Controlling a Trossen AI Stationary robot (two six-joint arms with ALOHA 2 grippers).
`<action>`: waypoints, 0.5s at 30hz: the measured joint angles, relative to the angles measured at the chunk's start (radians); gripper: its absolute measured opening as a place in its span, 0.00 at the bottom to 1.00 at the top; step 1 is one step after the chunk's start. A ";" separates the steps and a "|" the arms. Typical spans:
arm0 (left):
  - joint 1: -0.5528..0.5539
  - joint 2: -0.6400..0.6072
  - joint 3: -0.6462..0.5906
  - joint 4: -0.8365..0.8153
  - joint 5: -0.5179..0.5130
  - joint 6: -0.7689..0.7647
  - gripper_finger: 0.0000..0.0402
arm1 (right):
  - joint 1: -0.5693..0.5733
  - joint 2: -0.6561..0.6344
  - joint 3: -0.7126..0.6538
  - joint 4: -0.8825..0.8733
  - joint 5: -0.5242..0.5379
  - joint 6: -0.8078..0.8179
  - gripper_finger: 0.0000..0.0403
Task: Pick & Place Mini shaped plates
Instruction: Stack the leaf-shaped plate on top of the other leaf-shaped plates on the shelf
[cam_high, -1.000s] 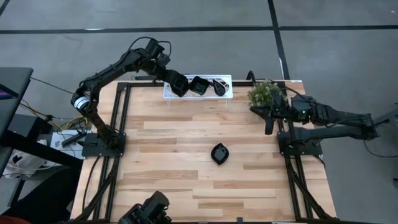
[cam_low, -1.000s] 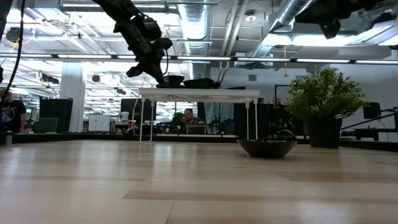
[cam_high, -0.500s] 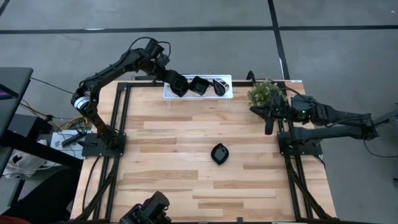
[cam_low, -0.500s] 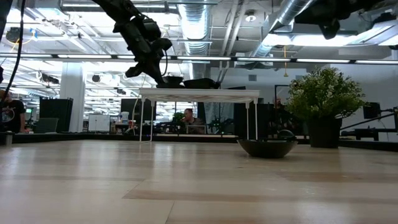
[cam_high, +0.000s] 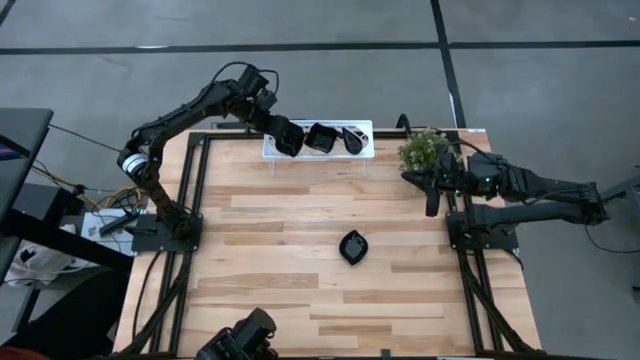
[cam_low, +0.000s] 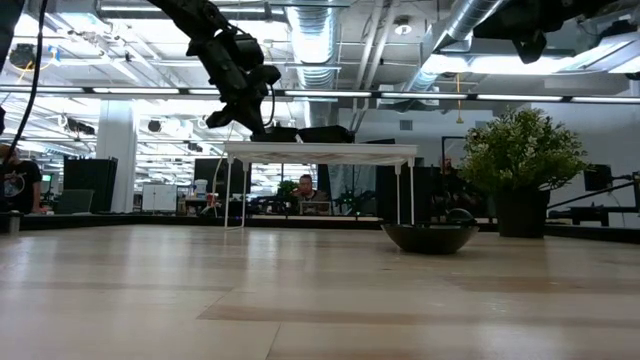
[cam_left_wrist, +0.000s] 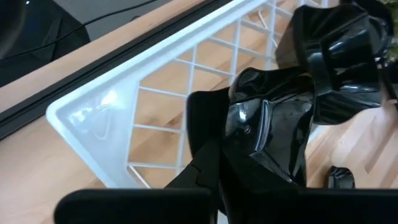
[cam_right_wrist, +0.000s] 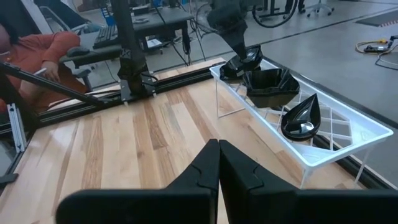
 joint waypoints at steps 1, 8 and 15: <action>0.002 0.002 0.000 -0.001 0.000 0.001 0.01 | 0.001 0.000 0.000 0.000 0.000 0.000 0.00; 0.002 0.004 0.000 0.005 -0.001 0.007 0.03 | 0.001 0.000 0.000 0.000 0.000 0.003 0.00; 0.002 0.004 0.000 0.006 -0.005 0.008 0.06 | 0.001 0.000 0.000 0.000 0.000 0.003 0.00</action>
